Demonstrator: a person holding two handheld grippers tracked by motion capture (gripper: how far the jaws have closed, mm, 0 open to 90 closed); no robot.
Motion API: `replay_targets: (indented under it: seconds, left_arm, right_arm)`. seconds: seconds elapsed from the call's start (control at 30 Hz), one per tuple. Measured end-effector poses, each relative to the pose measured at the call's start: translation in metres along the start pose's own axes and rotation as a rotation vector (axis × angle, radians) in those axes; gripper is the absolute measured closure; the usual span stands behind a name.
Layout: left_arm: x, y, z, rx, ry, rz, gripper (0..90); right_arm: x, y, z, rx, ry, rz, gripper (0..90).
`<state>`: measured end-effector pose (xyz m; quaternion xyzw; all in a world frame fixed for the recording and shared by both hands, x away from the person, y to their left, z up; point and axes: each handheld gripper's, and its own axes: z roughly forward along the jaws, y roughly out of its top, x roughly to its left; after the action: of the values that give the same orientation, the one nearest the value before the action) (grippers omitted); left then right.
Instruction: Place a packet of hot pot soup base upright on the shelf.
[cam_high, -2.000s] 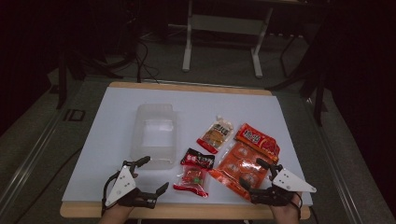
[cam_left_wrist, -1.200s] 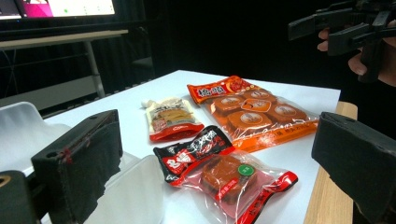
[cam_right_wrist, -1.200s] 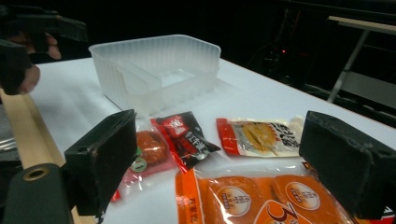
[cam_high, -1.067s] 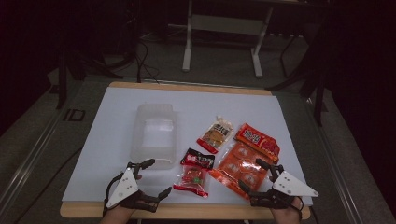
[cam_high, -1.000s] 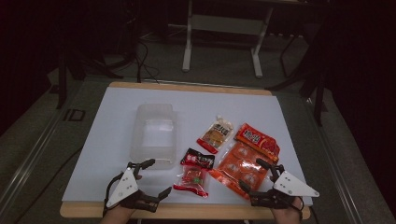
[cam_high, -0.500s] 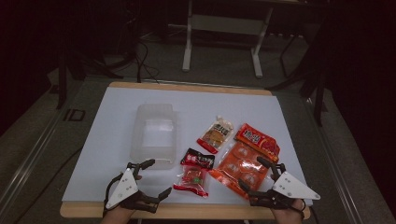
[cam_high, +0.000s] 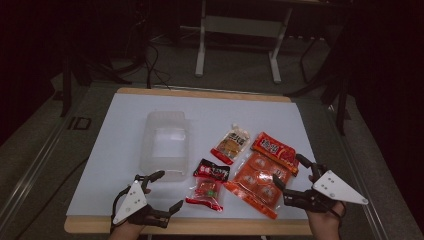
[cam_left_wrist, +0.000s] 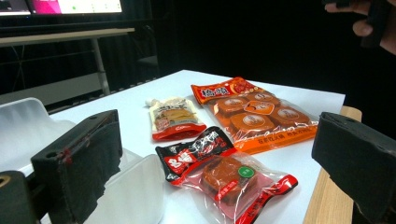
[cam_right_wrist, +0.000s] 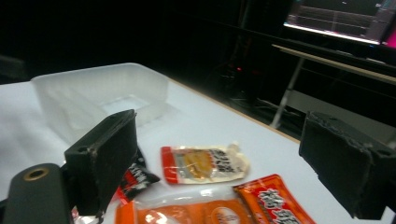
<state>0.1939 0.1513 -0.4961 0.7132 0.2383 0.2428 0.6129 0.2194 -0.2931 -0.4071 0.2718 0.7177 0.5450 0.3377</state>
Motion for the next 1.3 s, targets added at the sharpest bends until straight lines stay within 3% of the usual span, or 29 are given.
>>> replay_targets:
  seconds: [0.27, 0.43, 0.67, 0.93, 1.3]
  left_arm:
    - [0.002, 0.000, 0.000, 0.002, 0.003, -0.024, 2.2]
    - [0.001, -0.001, 0.001, 0.013, -0.002, -0.019, 2.2]
    - [0.000, -0.002, 0.004, 0.029, -0.005, -0.012, 2.2]
    - [-0.001, -0.002, 0.006, 0.044, -0.008, -0.011, 2.2]
    - [-0.001, -0.003, 0.007, 0.062, -0.018, -0.008, 2.2]
  right_arm:
    - [-0.020, 0.009, 0.002, 0.015, -0.046, 0.032, 11.3]
    - [-0.039, 0.009, 0.007, 0.007, -0.047, 0.093, 11.1]
    - [-0.066, -0.001, 0.017, 0.047, -0.087, 0.165, 10.8]
    - [-0.089, -0.019, 0.030, 0.112, -0.134, 0.184, 10.8]
    - [-0.114, -0.048, 0.052, 0.230, -0.088, 0.292, 10.1]
